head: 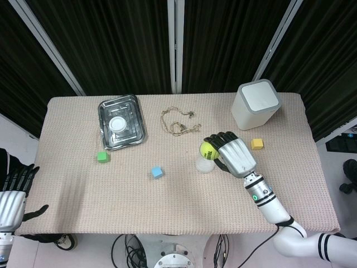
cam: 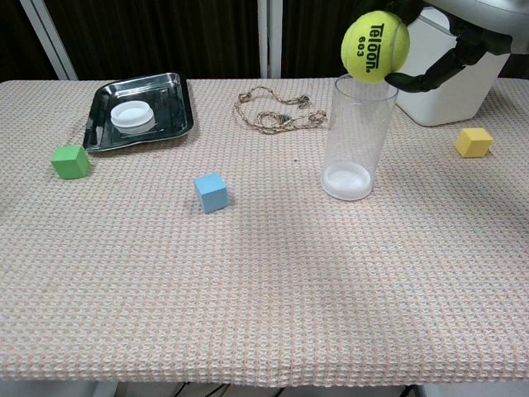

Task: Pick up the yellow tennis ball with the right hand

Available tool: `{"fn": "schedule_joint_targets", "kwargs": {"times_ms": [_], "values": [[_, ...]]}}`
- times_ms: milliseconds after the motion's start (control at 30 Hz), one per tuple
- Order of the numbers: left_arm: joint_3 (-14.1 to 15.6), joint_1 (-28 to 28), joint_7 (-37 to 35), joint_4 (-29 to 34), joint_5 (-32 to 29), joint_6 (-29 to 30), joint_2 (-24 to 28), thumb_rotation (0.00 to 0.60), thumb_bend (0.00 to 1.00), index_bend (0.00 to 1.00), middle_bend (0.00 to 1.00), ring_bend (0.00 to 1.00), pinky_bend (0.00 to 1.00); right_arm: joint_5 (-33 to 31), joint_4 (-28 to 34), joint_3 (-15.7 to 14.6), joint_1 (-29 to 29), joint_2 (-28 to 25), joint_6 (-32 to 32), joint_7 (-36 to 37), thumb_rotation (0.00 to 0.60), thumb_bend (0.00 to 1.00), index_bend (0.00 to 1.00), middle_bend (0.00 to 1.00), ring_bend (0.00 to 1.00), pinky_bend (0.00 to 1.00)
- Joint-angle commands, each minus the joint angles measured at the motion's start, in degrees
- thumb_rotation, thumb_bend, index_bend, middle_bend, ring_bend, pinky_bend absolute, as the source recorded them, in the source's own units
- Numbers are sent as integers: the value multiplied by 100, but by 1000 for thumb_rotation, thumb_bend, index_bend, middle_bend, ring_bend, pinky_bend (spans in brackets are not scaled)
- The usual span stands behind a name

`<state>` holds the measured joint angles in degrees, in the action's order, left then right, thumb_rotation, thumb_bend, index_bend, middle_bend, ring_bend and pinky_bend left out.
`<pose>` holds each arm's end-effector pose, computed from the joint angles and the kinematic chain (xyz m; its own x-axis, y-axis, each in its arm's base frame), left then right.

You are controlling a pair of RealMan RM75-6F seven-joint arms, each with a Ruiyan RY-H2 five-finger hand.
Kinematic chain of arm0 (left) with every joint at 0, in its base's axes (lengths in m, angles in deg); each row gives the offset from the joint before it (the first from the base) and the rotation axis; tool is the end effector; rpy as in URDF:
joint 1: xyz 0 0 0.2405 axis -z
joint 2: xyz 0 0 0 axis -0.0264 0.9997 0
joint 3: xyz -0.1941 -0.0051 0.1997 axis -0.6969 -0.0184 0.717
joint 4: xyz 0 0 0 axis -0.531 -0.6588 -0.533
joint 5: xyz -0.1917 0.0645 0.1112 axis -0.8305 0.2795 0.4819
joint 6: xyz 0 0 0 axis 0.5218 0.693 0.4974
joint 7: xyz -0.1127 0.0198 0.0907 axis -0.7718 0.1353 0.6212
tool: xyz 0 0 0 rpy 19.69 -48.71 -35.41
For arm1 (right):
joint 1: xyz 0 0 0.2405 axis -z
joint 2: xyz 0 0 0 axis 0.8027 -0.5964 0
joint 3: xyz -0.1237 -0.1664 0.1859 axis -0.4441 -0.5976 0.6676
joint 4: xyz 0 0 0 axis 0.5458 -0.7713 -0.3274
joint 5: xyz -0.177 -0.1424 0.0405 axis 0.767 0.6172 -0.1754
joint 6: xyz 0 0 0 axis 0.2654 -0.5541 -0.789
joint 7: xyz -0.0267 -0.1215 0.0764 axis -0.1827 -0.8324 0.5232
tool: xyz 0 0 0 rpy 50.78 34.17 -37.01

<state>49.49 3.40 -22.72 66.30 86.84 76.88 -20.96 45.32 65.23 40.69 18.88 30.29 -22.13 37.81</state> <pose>-0.3479 0.1591 0.1475 0.4311 -0.0012 0.9023 0.9020 -0.0248 -0.4310 -0.1345 -0.3338 0.0437 0.4639 0.0281 0.8855 -0.7710 -0.4796 0.4191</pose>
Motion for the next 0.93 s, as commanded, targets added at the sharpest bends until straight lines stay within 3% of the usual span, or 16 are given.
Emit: {"fn": "schedule_joint_targets", "kwargs": {"times_ms": [33, 233, 467, 700, 833, 933], "values": [[1, -6, -31, -19, -6, 5, -1, 600, 0, 57, 0, 0, 0, -93, -41, 1, -37, 41, -15, -19, 600, 233, 169, 182, 31, 60], [1, -14, -75, -41, -7, 19, 4, 600, 0, 57, 0, 0, 0, -322, -23, -42, -29, -55, 25, 41, 600, 200, 4, 16, 0, 0], [-1, -17, -34, 15, 26, 55, 24, 600, 0, 57, 0, 0, 0, 4, 193, -188, 241, -414, -433, 278, 600, 190, 0, 0, 0, 0], [13, -24, -52, 7, 37, 56, 20, 600, 0, 57, 0, 0, 0, 725, 83, -980, 1360, -1074, -1662, 616, 600, 190, 0, 0, 0, 0], [9, -4, -64, -5, 61, 47, 10, 600, 0, 57, 0, 0, 0, 870, -521, -1434, 2193, -1095, -2497, 1151, 600, 190, 0, 0, 0, 0], [2, 20, -13, -1, 80, 32, 11, 600, 0, 57, 0, 0, 0, 723, -1093, -1582, 2663, -945, -2857, 1602, 600, 190, 0, 0, 0, 0]]}}
